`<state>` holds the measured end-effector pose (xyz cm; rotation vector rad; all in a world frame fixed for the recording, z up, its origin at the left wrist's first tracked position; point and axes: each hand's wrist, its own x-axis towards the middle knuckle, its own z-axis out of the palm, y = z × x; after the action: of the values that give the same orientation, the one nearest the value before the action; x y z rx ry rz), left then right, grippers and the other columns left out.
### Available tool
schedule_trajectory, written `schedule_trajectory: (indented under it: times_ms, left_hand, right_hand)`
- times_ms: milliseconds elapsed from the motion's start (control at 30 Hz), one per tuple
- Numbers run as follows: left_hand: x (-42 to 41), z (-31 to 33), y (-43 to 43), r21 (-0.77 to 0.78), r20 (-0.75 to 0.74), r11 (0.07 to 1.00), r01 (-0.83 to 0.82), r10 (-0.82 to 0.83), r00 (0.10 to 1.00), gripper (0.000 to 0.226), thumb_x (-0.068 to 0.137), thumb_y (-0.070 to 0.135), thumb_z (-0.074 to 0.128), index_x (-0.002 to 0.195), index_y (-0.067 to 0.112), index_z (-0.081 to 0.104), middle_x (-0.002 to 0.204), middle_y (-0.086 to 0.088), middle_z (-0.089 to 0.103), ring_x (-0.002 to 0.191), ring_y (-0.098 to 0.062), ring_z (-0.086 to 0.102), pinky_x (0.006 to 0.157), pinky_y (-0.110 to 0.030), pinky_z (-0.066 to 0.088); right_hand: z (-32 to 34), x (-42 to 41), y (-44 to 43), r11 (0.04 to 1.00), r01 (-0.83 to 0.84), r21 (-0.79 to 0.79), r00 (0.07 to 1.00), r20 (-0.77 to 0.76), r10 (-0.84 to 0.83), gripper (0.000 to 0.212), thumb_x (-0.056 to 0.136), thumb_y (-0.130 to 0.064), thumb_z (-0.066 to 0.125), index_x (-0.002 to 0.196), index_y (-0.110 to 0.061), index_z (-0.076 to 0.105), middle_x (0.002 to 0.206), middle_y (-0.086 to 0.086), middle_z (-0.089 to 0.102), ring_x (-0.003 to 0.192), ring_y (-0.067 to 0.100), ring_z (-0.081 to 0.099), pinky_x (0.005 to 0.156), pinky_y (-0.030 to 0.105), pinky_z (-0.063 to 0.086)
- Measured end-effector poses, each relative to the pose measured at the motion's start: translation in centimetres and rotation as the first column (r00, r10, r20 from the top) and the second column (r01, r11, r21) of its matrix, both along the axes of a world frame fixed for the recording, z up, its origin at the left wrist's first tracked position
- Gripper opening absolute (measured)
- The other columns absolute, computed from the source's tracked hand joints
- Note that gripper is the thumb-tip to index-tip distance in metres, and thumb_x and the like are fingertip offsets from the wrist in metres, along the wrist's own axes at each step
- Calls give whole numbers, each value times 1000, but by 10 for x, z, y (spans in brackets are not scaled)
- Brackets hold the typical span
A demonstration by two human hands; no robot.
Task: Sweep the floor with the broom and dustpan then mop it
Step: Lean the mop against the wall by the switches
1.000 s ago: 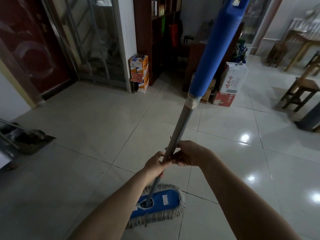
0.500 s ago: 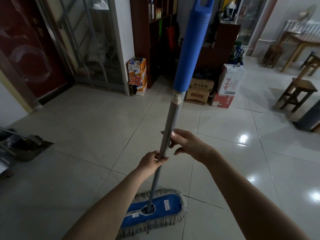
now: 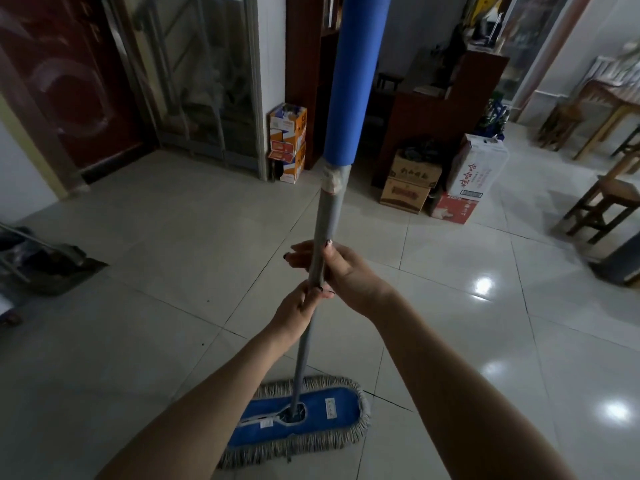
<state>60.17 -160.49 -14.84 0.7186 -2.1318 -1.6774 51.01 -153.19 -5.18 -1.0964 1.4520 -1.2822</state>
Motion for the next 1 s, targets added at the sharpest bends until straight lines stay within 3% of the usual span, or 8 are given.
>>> schedule_trajectory:
  times_ms: [100, 233, 300, 367, 500, 733, 867, 1000]
  left_hand:
    - [7, 0, -5, 29, -91, 998, -54, 56, 994, 77, 69, 77, 29, 105, 15, 57, 109, -1, 62, 106, -10, 55, 100, -37, 41]
    - [9, 3, -11, 46, -149, 988, -148, 153, 977, 103, 49, 96, 21, 94, 9, 56, 88, 2, 61, 84, 0, 57, 80, -16, 42]
    - [8, 4, -14, 46, -138, 985, -168, 173, 975, 85, 61, 90, 22, 81, 12, 51, 75, 5, 57, 70, 8, 56, 67, -9, 41]
    - [5, 2, -20, 50, -141, 982, -180, 185, 973, 54, 90, 58, 25, 73, 11, 46, 69, 3, 51, 59, 12, 53, 61, -10, 38]
    - [0, -2, -34, 59, -129, 963, -264, 270, 954, 27, 99, 19, 35, 78, 5, 45, 66, 0, 45, 61, -2, 48, 55, -3, 37]
    - [-29, 7, -57, 18, -77, 913, -408, 408, 910, 35, 100, 21, 34, 65, 18, 39, 63, 1, 44, 59, -8, 44, 50, -1, 34]
    - [-49, 13, -71, 26, -62, 895, -445, 446, 893, 37, 100, 21, 35, 63, 17, 39, 61, 1, 44, 58, -9, 44, 48, -3, 33]
    - [-73, 33, -85, 45, -89, 887, -460, 462, 882, 40, 100, 21, 34, 61, 13, 40, 61, -2, 45, 59, -12, 46, 54, -8, 35]
  right_hand:
    - [-6, 10, -14, 1000, 7, -2, 1000, -13, -7, 92, 48, -92, 50, 104, -20, 62, 105, 2, 67, 109, 22, 61, 100, 55, 40]
    - [-8, 17, -30, 1000, 27, -10, 999, -24, -27, 90, 44, -95, 46, 88, -18, 61, 78, -2, 59, 82, 27, 53, 78, 58, 45]
    - [-10, 19, -37, 999, 25, -34, 999, -29, -26, 90, 47, -95, 45, 83, -14, 57, 75, 1, 55, 65, 25, 49, 55, 43, 42]
    - [-11, 21, -45, 998, 42, -56, 996, -72, -46, 91, 48, -97, 39, 81, -13, 54, 74, 3, 54, 57, 18, 49, 47, 30, 39]
    - [-11, 24, -64, 995, 72, -67, 989, -121, -80, 94, 43, -100, 34, 78, -14, 53, 72, 2, 53, 67, 24, 49, 57, 43, 40]
    - [-1, 2, -98, 991, 90, -94, 985, -141, -103, 97, 39, -101, 28, 74, -13, 50, 68, 0, 52, 61, 7, 53, 68, 25, 47]
    - [2, -20, -119, 990, 107, -96, 987, -112, -117, 59, 92, -61, 25, 71, -12, 50, 67, 2, 51, 61, 13, 52, 70, 30, 47]
    - [15, -49, -141, 983, 140, -117, 983, -101, -152, 53, 98, -48, 25, 70, -13, 52, 65, 1, 54, 55, 9, 54, 62, 24, 49]
